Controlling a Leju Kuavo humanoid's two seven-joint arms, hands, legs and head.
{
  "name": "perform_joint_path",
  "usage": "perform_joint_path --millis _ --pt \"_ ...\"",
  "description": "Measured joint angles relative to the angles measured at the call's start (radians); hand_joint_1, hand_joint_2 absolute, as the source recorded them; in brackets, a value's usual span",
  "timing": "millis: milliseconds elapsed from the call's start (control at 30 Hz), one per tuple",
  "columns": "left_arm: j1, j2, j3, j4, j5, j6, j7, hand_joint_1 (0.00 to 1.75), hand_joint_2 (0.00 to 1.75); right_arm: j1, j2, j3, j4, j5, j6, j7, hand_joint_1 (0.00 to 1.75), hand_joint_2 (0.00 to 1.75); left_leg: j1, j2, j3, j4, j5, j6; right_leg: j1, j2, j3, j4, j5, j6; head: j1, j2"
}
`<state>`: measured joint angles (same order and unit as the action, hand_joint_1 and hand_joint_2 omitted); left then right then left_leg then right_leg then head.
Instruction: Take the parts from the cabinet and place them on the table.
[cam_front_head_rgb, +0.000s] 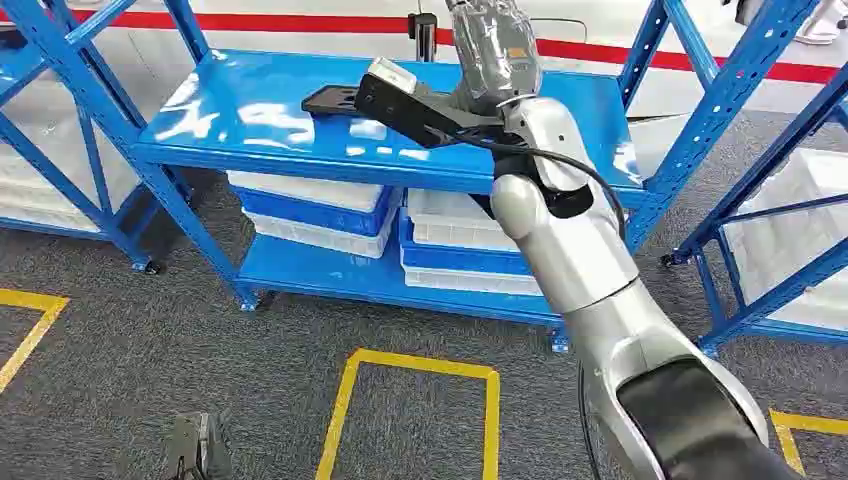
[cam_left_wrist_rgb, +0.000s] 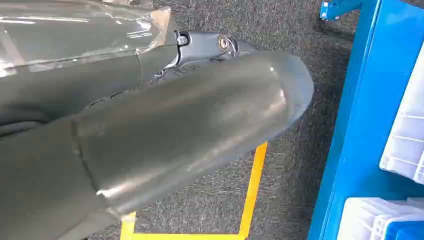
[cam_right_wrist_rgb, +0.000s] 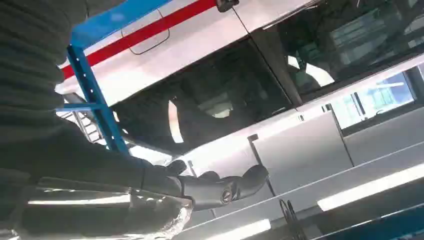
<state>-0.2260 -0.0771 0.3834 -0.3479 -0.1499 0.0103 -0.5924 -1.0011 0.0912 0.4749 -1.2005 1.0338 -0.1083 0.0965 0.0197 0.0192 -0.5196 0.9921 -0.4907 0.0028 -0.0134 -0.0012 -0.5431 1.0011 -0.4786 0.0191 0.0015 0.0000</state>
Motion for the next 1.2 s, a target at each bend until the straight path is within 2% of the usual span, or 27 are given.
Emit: perform_joint_path --millis 200,233,267,300,333,367,433,467,500,533,600,633,667,700,733,767,800,833,867,933,967,1000,1033,1067,1133,1167,1200 --pt "0.002 0.000 0.018 0.000 0.037 0.010 -0.013 0.00 0.00 -0.013 0.000 0.000 0.017 -0.023 -0.021 -0.008 0.00 1.75 0.000 0.000 0.000 0.000 0.000 0.000 -0.001 0.000 0.000 0.000 0.000 0.000 0.000 0.000" --pt "0.002 0.002 0.022 0.000 0.041 0.015 -0.018 0.00 0.00 -0.016 0.000 0.000 0.024 -0.028 -0.029 -0.010 0.00 1.75 -0.002 -0.001 -0.003 0.008 -0.004 0.005 -0.017 0.001 0.002 -0.012 0.008 0.009 0.000 0.000" --pt "0.002 0.002 0.024 0.000 0.045 0.021 -0.023 0.00 0.00 -0.021 0.001 -0.002 0.027 -0.031 -0.034 -0.012 0.00 1.75 -0.004 -0.001 -0.001 -0.004 0.005 0.019 -0.010 0.001 0.006 -0.020 0.011 0.014 -0.001 0.000" --pt "0.000 0.003 0.024 -0.001 0.047 0.023 -0.026 0.00 0.00 -0.025 0.001 -0.004 0.029 -0.034 -0.040 -0.016 0.00 1.75 0.002 0.004 0.020 -0.043 0.025 0.028 0.003 0.001 0.004 -0.027 0.011 0.015 -0.003 0.000" --pt "0.001 0.001 0.024 -0.001 0.053 0.025 -0.029 0.00 0.00 -0.028 0.000 -0.005 0.034 -0.039 -0.046 -0.021 0.00 1.75 0.008 0.009 0.034 -0.067 0.036 0.025 -0.003 0.000 -0.004 -0.016 0.008 0.014 0.003 0.000" --pt "0.000 0.000 0.025 -0.001 0.056 0.029 -0.032 0.00 0.00 -0.037 -0.001 -0.004 0.042 -0.044 -0.052 -0.028 0.00 1.75 0.011 0.010 0.038 -0.078 0.040 0.030 -0.003 0.002 -0.032 0.036 -0.015 0.011 0.006 0.000" --pt "0.001 0.000 0.026 0.000 0.069 0.031 -0.037 0.00 0.00 -0.038 -0.002 -0.004 0.056 -0.054 -0.060 -0.034 0.00 1.75 0.015 0.013 0.038 -0.079 0.038 0.029 -0.009 0.002 -0.121 0.191 -0.054 0.012 0.006 0.000" --pt "0.001 -0.001 0.027 0.000 0.078 0.031 -0.043 0.00 0.00 -0.033 -0.003 -0.004 0.064 -0.059 -0.064 -0.037 0.00 1.75 0.018 0.012 0.038 -0.078 0.036 0.025 -0.015 0.002 -0.161 0.251 -0.060 0.018 0.005 0.000" --pt "0.002 -0.002 0.029 0.000 0.086 0.031 -0.048 0.00 0.00 -0.030 -0.004 -0.003 0.070 -0.062 -0.068 -0.039 0.00 1.75 0.022 0.011 0.039 -0.076 0.032 0.020 -0.022 0.002 -0.180 0.262 -0.048 0.029 0.006 0.000" --pt "0.004 -0.003 0.031 0.000 0.090 0.031 -0.053 0.00 0.00 -0.029 -0.006 -0.003 0.075 -0.065 -0.070 -0.040 0.00 1.75 0.029 0.009 0.040 -0.071 0.026 0.010 -0.030 0.001 -0.174 0.224 -0.016 0.046 0.006 0.000" --pt "0.005 -0.004 0.034 0.000 0.099 0.031 -0.058 0.00 0.00 -0.033 -0.006 -0.003 0.082 -0.070 -0.073 -0.042 0.00 1.75 0.046 0.007 0.039 -0.043 0.003 -0.018 -0.049 -0.007 -0.118 0.067 0.075 0.086 0.006 0.000" --pt "0.005 -0.002 0.037 0.000 0.103 0.031 -0.060 0.00 0.00 -0.031 -0.010 -0.003 0.088 -0.072 -0.075 -0.042 0.00 1.75 0.047 0.009 0.031 -0.023 -0.015 -0.036 -0.051 -0.014 -0.110 0.039 0.065 0.097 0.007 0.000" --pt "0.002 0.001 0.043 0.000 0.106 0.031 -0.061 0.00 0.00 -0.035 -0.011 -0.001 0.096 -0.075 -0.078 -0.044 0.00 1.75 0.043 0.007 0.016 0.000 -0.026 -0.049 -0.043 -0.002 -0.103 0.037 0.055 0.079 0.020 0.000" --pt "0.003 -0.001 0.043 0.000 0.106 0.030 -0.065 0.00 0.00 -0.032 -0.010 -0.001 0.098 -0.076 -0.079 -0.045 0.00 1.75 0.042 0.008 0.010 0.001 -0.025 -0.051 -0.045 0.003 -0.110 0.052 0.050 0.052 0.012 0.000" --pt "0.005 -0.002 0.043 0.000 0.106 0.029 -0.065 0.00 0.00 -0.026 -0.011 -0.002 0.101 -0.076 -0.082 -0.043 0.00 1.75 0.044 0.012 0.015 -0.002 -0.024 -0.054 -0.039 0.005 -0.117 0.055 0.046 0.046 -0.002 0.000" --pt "0.005 -0.003 0.043 0.000 0.106 0.029 -0.066 0.00 0.00 -0.025 -0.011 -0.003 0.105 -0.079 -0.084 -0.044 0.00 1.75 0.049 0.013 0.016 -0.008 -0.024 -0.055 -0.041 0.007 -0.120 0.059 0.043 0.036 0.003 0.000" --pt "0.004 -0.004 0.043 0.000 0.106 0.029 -0.066 0.00 0.00 -0.028 -0.011 -0.002 0.107 -0.078 -0.085 -0.045 0.00 1.75 0.055 0.013 0.016 -0.006 -0.032 -0.062 -0.039 0.011 -0.119 0.065 0.040 0.032 -0.001 0.000" --pt "0.001 -0.005 0.043 0.000 0.106 0.029 -0.067 0.00 0.00 -0.030 -0.008 -0.003 0.107 -0.079 -0.086 -0.045 0.00 1.75 0.056 0.007 0.007 0.018 -0.047 -0.057 -0.038 0.015 -0.116 0.062 0.037 0.019 -0.002 0.000" --pt "0.000 -0.005 0.043 0.000 0.106 0.029 -0.067 0.00 0.00 -0.033 -0.008 -0.003 0.107 -0.079 -0.087 -0.045 0.00 1.75 0.052 0.001 -0.023 0.072 -0.067 -0.051 -0.035 0.016 -0.114 0.061 0.036 0.018 -0.003 0.000" --pt "0.001 -0.005 0.045 0.000 0.106 0.029 -0.068 0.00 0.00 -0.032 -0.008 -0.002 0.109 -0.079 -0.087 -0.045 0.00 1.75 0.039 -0.006 -0.132 0.250 -0.123 -0.043 -0.027 0.019 -0.109 0.059 0.032 0.012 -0.004 0.000" --pt "0.003 -0.005 0.047 0.000 0.107 0.029 -0.068 0.00 0.00 -0.028 -0.008 -0.002 0.112 -0.079 -0.087 -0.045 0.00 1.75 0.033 -0.006 -0.182 0.319 -0.135 -0.037 -0.019 0.021 -0.106 0.059 0.028 0.006 -0.004 0.000" --pt "0.005 -0.005 0.048 0.000 0.108 0.029 -0.068 0.00 0.00 -0.023 -0.009 -0.002 0.115 -0.080 -0.088 -0.045 0.00 1.75 0.027 -0.006 -0.210 0.342 -0.123 -0.027 -0.013 0.024 -0.101 0.059 0.025 0.002 -0.004 0.000" --pt "0.006 -0.005 0.049 0.000 0.108 0.029 -0.068 0.00 0.00 -0.020 -0.009 -0.002 0.117 -0.082 -0.088 -0.046 0.00 1.75 0.017 -0.007 -0.216 0.318 -0.085 -0.011 -0.006 0.027 -0.096 0.059 0.022 -0.003 -0.003 0.000" --pt "0.006 -0.005 0.049 0.000 0.109 0.029 -0.068 0.00 0.00 -0.020 -0.009 -0.002 0.119 -0.083 -0.089 -0.047 0.00 1.75 0.006 -0.010 -0.205 0.265 -0.039 0.006 0.001 0.030 -0.090 0.058 0.019 -0.007 -0.003 0.000" --pt "0.006 -0.004 0.050 0.000 0.116 0.029 -0.069 0.00 0.00 -0.020 -0.009 -0.002 0.119 -0.085 -0.095 -0.048 0.00 1.75 -0.021 -0.023 -0.154 0.111 0.061 0.055 0.010 0.035 -0.081 0.055 0.016 -0.012 -0.003 0.000" --pt "0.006 0.003 0.051 0.000 0.119 0.027 -0.070 0.00 0.00 -0.017 -0.010 -0.002 0.121 -0.085 -0.098 -0.048 0.00 1.75 -0.025 -0.023 -0.138 0.085 0.051 0.082 0.013 0.037 -0.078 0.048 0.015 -0.012 0.004 0.000" --pt "0.007 0.000 0.051 0.000 0.124 0.024 -0.074 0.00 0.00 -0.013 -0.011 -0.001 0.122 -0.085 -0.100 -0.048 0.00 1.75 -0.034 -0.024 -0.132 0.067 0.056 0.083 0.009 0.037 -0.077 0.047 0.015 -0.012 0.002 0.000"
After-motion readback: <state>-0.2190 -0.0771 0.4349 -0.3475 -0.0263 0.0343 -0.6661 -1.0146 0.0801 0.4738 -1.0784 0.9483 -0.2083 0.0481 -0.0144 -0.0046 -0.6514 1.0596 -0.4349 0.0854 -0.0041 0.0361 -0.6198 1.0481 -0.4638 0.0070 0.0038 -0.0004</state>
